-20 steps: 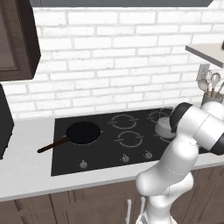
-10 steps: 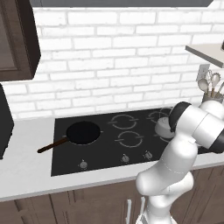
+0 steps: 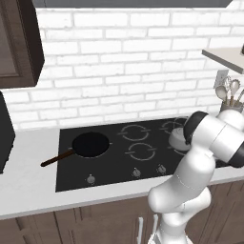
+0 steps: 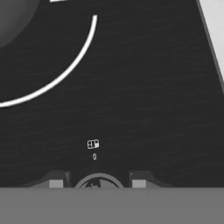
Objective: Pick the kettle from the counter and place it on a stove burner. Then turn the burner on.
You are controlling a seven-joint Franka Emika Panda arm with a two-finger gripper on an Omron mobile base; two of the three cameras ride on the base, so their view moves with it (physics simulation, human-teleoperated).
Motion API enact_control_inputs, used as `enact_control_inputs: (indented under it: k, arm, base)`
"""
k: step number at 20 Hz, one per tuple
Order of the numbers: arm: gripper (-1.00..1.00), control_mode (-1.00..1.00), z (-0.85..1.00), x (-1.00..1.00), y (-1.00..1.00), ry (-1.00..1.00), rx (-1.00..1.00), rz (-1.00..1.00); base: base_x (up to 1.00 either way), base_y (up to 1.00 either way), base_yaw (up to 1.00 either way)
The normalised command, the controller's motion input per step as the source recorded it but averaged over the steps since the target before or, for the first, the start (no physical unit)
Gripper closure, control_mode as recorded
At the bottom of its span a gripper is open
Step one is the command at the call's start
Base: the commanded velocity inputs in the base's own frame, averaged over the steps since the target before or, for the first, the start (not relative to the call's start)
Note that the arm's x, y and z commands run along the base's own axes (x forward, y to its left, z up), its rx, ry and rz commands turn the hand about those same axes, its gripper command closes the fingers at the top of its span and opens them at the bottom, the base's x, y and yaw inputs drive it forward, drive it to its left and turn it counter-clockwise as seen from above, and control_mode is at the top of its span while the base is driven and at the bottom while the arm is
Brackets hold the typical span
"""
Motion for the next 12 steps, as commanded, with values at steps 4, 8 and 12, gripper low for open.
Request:
enact_control_inputs:
  k: [4,8,12]
  arm:
    - [1.0,-1.0,-0.16,-0.31,0.09,0.0,-0.02,0.31]
    - [1.0,-1.0,-0.22,-0.32,0.05,0.0,-0.03,0.42]
    - [1.0,-1.0,-0.22,-0.38,0.0,0.0,-0.02,0.45]
  base:
    - [0.0,0.0,0.0]
    - [0.0,0.0,0.0]
    - [0.0,0.0,0.0]
